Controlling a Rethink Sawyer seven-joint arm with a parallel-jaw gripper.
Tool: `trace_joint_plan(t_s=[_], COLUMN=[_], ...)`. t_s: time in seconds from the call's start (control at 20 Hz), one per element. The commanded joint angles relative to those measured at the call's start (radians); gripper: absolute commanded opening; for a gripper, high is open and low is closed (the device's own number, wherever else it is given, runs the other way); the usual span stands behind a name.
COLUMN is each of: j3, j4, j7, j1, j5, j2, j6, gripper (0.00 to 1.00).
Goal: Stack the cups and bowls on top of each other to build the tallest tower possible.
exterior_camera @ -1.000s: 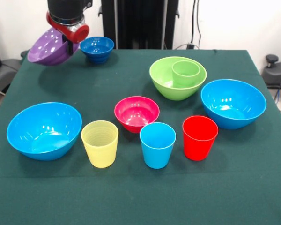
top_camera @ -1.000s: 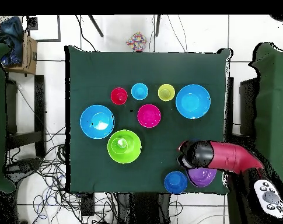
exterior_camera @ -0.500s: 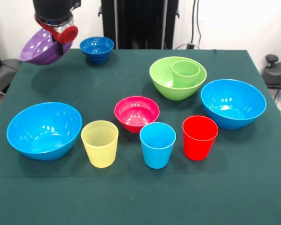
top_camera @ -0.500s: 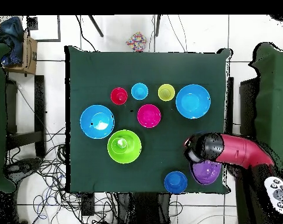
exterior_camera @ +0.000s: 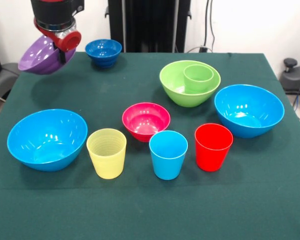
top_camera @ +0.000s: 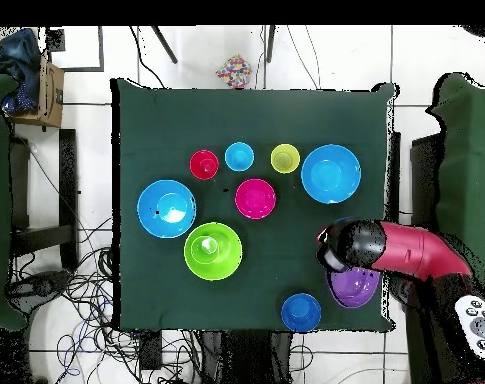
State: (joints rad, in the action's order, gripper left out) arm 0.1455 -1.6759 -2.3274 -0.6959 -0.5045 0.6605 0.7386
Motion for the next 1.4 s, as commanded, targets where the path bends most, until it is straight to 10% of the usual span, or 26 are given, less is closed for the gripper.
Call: trace_joint_plan(t_s=[0.05, 1.4], j3=[0.076, 0.078], j4=[0.066, 0.076], j7=[0.186, 0.184], j1=[0.019, 0.027], j5=[-0.045, -0.033], j2=[-0.034, -0.030], j6=[0.065, 0.096], gripper=[0.00, 0.00])
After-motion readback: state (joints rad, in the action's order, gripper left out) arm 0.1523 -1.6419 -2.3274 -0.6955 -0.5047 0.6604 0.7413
